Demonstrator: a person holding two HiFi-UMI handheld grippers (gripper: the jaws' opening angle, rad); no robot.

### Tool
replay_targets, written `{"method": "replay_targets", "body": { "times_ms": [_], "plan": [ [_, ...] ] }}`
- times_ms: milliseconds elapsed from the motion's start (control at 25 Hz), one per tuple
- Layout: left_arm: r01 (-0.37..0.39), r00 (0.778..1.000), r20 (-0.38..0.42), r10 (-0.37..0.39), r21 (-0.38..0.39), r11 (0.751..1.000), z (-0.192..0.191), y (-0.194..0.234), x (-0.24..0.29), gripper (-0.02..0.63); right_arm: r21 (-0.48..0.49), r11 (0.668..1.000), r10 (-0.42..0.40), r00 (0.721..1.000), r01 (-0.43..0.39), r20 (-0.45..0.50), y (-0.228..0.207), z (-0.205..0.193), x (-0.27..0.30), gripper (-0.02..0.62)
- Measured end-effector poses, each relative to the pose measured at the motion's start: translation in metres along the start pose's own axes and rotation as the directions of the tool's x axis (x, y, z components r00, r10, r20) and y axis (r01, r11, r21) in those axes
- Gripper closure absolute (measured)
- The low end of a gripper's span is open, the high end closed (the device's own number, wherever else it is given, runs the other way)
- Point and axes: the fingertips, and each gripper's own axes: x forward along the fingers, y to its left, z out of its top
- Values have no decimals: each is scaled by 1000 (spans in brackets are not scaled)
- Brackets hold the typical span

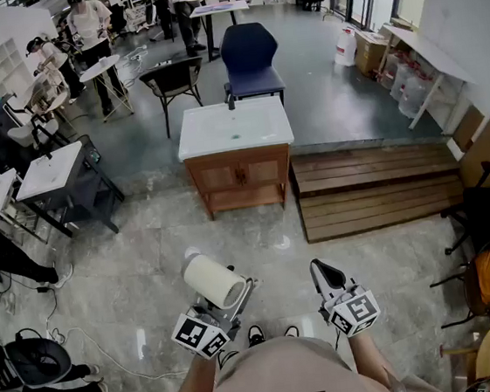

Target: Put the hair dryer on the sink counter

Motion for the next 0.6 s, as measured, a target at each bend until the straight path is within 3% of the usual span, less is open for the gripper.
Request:
{"method": "replay_targets", "body": {
  "times_ms": [200,600],
  "plan": [
    [-31,999,38,29,33,999,15,16,20,396,-30,999,37,999,-36,17,-21,12,25,591],
    [-77,997,33,77,7,997,9,5,28,396,15,997,74,997,-74,26,-39,6,9,589]
  ]
}}
